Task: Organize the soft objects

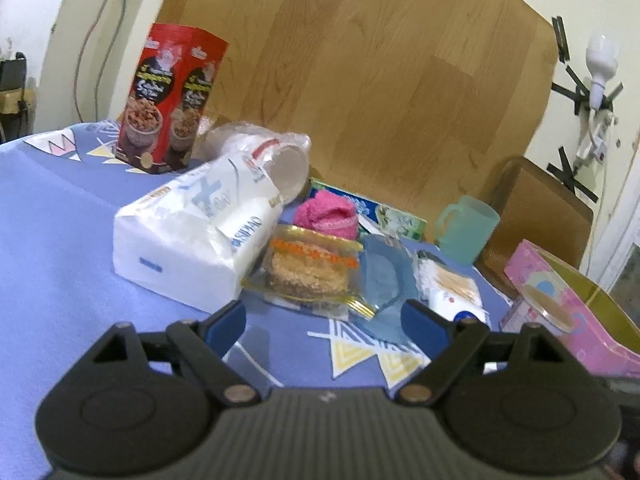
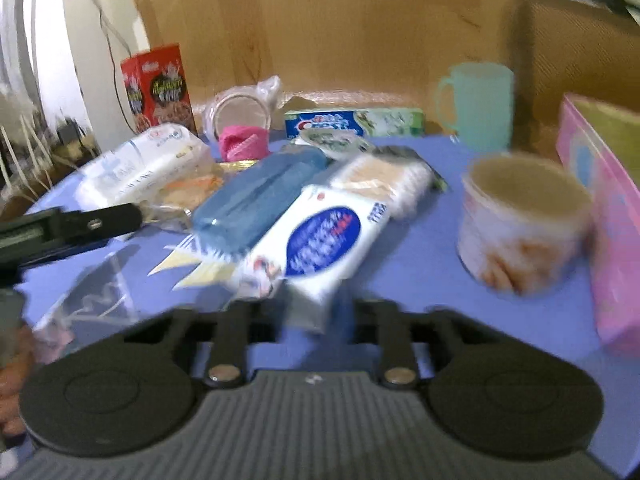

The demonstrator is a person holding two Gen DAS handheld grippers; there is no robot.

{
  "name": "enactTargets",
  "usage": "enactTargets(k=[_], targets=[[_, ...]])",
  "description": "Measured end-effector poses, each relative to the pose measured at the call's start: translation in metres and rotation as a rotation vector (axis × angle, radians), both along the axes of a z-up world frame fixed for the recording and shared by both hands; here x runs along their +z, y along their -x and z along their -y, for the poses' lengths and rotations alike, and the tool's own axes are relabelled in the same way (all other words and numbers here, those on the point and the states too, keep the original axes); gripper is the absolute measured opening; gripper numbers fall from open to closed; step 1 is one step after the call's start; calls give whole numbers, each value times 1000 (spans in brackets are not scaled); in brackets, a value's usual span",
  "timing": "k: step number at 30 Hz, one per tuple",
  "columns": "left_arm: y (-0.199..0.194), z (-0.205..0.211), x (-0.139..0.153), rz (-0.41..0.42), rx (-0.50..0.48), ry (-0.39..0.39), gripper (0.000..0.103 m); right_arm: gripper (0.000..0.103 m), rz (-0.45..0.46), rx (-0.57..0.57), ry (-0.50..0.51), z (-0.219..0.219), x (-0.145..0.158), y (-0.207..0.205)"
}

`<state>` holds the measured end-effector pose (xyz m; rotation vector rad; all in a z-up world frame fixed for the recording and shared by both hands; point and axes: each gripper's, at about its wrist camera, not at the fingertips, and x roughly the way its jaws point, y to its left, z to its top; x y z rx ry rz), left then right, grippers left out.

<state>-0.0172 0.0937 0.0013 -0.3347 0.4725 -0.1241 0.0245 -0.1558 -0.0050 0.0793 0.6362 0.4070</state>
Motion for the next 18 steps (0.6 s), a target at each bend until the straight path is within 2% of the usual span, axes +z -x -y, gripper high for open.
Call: enactTargets(k=[4,8,10,11,12,15,16,17,18], targets=[[2,17,4,-16,-117,3,88,4,-46,2,-82,29,-3,30],[3,35,1,-49,-142,19,90,14,-6,4,-83,33,2,35],[4,41,-1,-66,-126,-27,90,31,-4,14,-94,31,3,31],[5,39,-1,-61,-123,-20,90,49,-5,17,-100,30,3,29],[5,36,-2,-58,-119,-1,91,61,-6,16,-103,29,4,25],[5,23,-5,-68,-74,73,91,69,-9,19,-91,21,8,10],[5,17,-6,-69,-60,103,91,73,-4,22,-74,14,10,3],[4,10,-8,-70,-46,138,91,82,1,27,-54,10,10,-3],[3,4,-9,-71,-36,168,91,85,1,33,-35,6,10,-10]])
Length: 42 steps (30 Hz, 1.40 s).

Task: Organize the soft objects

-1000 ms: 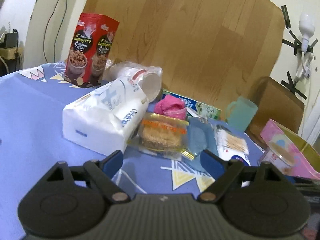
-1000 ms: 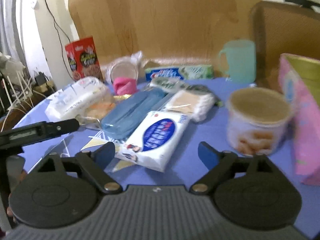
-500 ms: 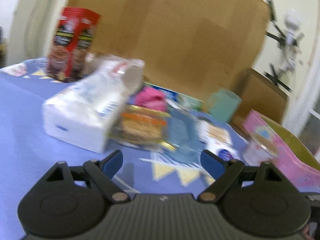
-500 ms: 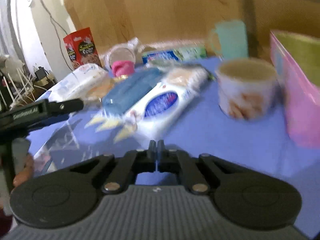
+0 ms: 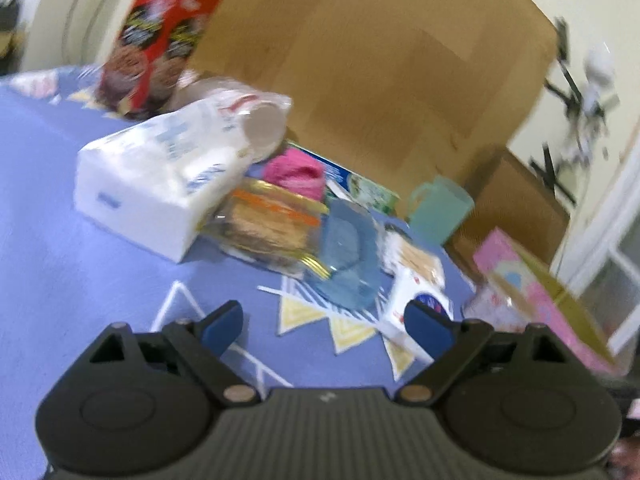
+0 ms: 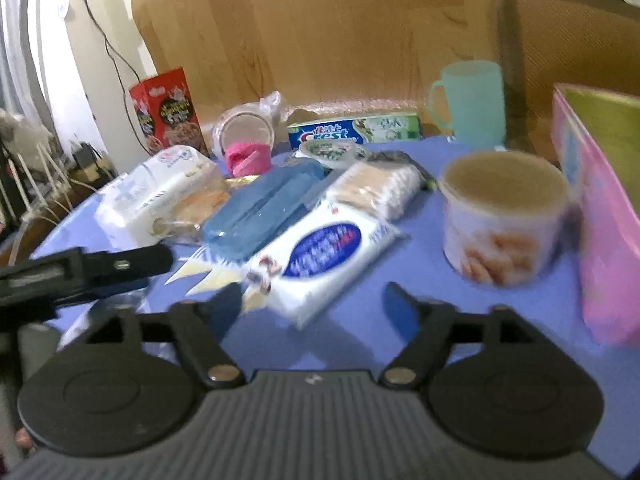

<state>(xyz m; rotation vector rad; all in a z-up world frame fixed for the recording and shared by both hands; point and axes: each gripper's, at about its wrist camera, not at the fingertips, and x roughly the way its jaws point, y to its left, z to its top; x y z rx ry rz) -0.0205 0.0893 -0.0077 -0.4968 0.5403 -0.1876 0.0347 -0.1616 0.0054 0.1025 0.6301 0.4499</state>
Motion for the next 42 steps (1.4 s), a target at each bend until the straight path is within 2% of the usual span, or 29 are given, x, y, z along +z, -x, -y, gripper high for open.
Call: enactTargets(k=[2,4,5,6,8,10,12,14,17,21,26,30,32,34,35,36,37,38,40,42], targets=[[1,-11,-3,1,18,63,91,86,-14,40,32,-13,-1,-11],[0,-16,-4,4,25,93,91,92,-17,95,96,-29,-5,-18],[0,-16,-4,5,26,90,91,97,-16,109,139,-37,-8,-21],[0,-14,-3,4,26,78,91,98,7,119,178,-43,-11,-21],[-2,-11,-2,7,13,59,92,94,29,133,210,-46,-13,-21],[-2,-9,-1,12,-2,61,92,72,54,124,195,-42,-12,-18],[-1,-10,-1,22,-2,74,92,44,75,113,187,-34,-12,-15],[0,-13,-2,31,-4,92,92,24,80,100,179,-29,-12,-11],[-1,-12,-2,30,-12,99,92,8,85,95,163,-20,-12,0],[-1,-5,1,32,-48,68,92,6,93,72,161,-23,-12,10],[5,12,9,79,-115,-12,92,7,99,52,157,-13,-12,25],[1,23,11,4,-230,55,92,5,93,77,161,8,-11,57],[1,36,15,-12,-310,63,92,4,100,121,168,22,-8,82],[-1,53,18,-40,-381,48,92,8,71,174,165,36,-8,100],[-3,62,18,-61,-413,46,92,18,53,179,152,44,-7,106],[-7,71,17,-80,-446,51,92,31,46,167,133,51,-6,109],[-10,80,15,-93,-468,52,92,57,44,149,119,54,-3,109],[-12,88,14,-102,-473,39,92,73,57,136,114,55,-2,108],[-21,102,12,-121,-448,-7,92,76,81,126,153,48,-1,100],[-29,108,6,-129,-433,-12,90,78,93,124,184,36,-4,83]])
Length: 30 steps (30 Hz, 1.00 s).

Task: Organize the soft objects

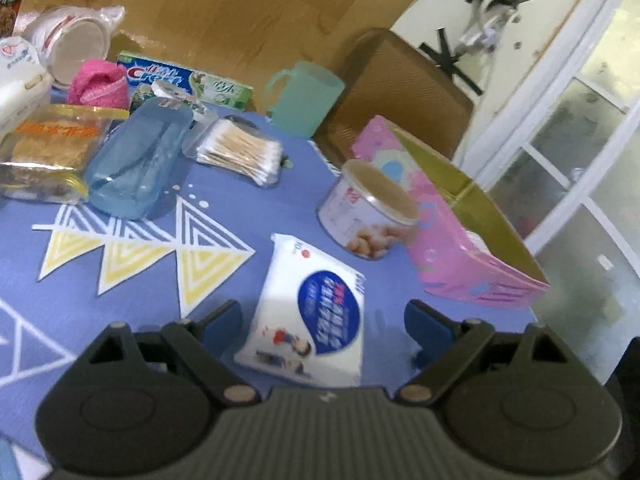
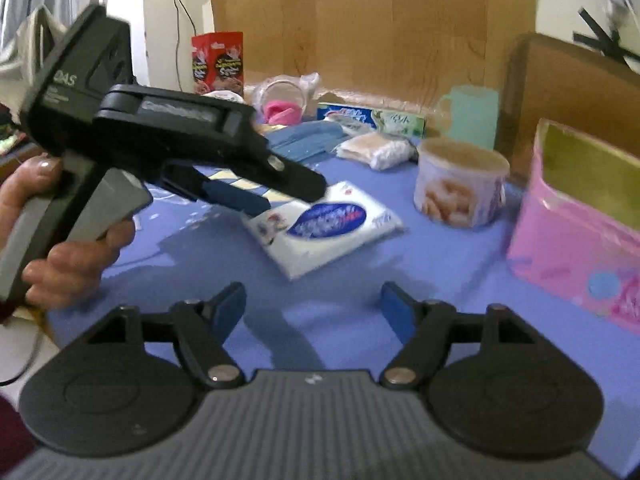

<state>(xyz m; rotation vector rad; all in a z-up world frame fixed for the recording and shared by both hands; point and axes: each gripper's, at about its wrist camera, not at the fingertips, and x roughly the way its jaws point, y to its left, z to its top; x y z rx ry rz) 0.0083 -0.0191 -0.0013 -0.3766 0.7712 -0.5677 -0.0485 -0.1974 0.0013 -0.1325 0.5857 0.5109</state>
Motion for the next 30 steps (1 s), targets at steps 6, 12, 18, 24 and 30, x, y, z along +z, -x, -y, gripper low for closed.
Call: enactTargets(k=[6,12,18,24,30], targets=[[12,14,2,13,-7,-48,68,68,20,-18,19,-24,-9,-34],[28,41,46,145,-85,-14,68,64,234,-90,-45,5,13,10],[-4,130,84,229,-226,-20,68,64,395,-272,-55,67,46,17],[-39,209,77,276,-228,-93,74,71,371,-443,-77,126,39,-17],[-23,171,80,254,-211,-8,74,72,318,-575,-137,152,23,-13]])
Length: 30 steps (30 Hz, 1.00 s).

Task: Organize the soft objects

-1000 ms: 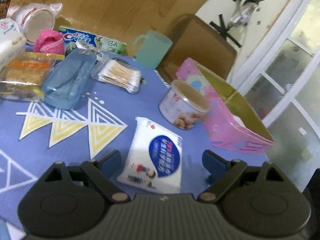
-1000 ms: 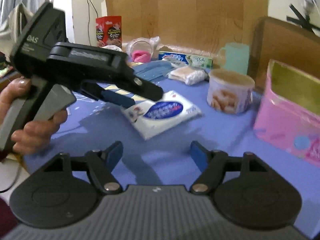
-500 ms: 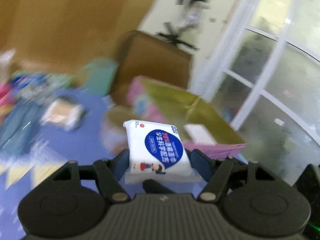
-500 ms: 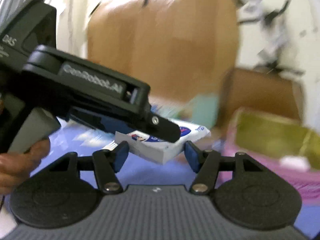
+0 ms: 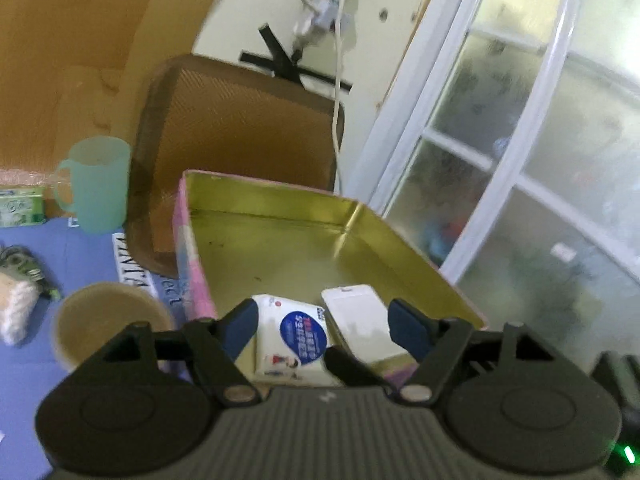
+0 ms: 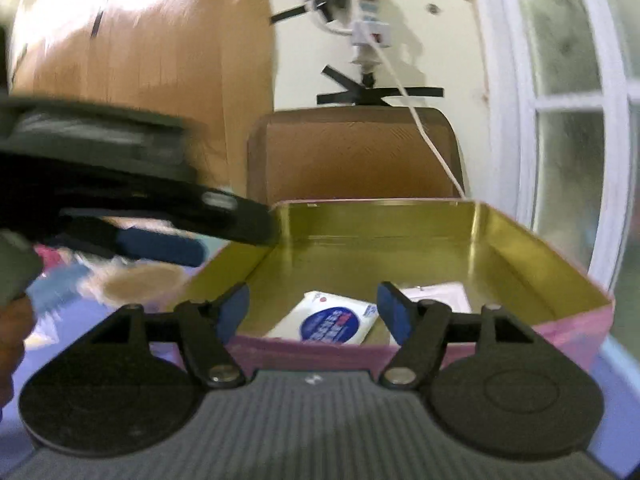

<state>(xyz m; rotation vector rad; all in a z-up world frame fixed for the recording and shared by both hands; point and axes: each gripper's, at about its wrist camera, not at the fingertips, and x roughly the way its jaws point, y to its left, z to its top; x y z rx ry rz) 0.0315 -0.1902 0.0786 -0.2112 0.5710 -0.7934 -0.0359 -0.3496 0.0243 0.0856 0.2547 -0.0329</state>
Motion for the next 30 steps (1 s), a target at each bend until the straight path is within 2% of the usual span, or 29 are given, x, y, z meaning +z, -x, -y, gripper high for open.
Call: enactTargets(k=[2,3,4,6,8,10,12,13,15,16,18,19,22,23,24,26,28,30], targets=[[14,-31,-1,11,7,26,74,68,23,-1,-3,-4,0,11],[22,-50,-4,20,24,23,74,58,34,10,-3,-7,1,13],[28,-66,-8,31,49,8,74,53,41,38,-13,-11,2,18],[43,-104,-18,60,132,-54,74,36,34,109,-41,-19,5,14],[51,-138,-31,72,239,-125,74,27,4,212,-68,-39,10,10],[55,-174,-45,60,338,-162,74,25,-38,312,-92,-60,14,-1],[55,-210,-58,34,448,-171,74,25,-86,404,-99,-88,15,-15],[53,-228,-65,17,502,-145,74,25,-111,439,-93,-103,15,-23],[48,-254,-73,-24,589,-75,74,27,-160,497,-72,-137,14,-40],[47,-270,-77,-55,629,0,74,28,-182,526,-74,-153,13,-51],[49,-287,-80,-59,693,89,75,43,-243,550,-116,-180,10,-74],[49,-294,-80,-55,720,113,76,45,-273,537,-146,-192,8,-87],[52,-304,-81,-41,723,172,79,48,-342,512,-217,-226,5,-122],[51,-303,-79,-32,725,178,81,54,-356,505,-223,-238,5,-133],[50,-304,-79,-26,724,178,82,58,-366,492,-215,-245,5,-138],[51,-302,-80,-19,711,170,82,58,-401,454,-172,-266,1,-154],[55,-299,-79,-7,699,166,82,64,-447,434,-140,-281,-5,-167],[56,-300,-80,1,695,173,82,64,-439,425,-98,-286,-7,-169]])
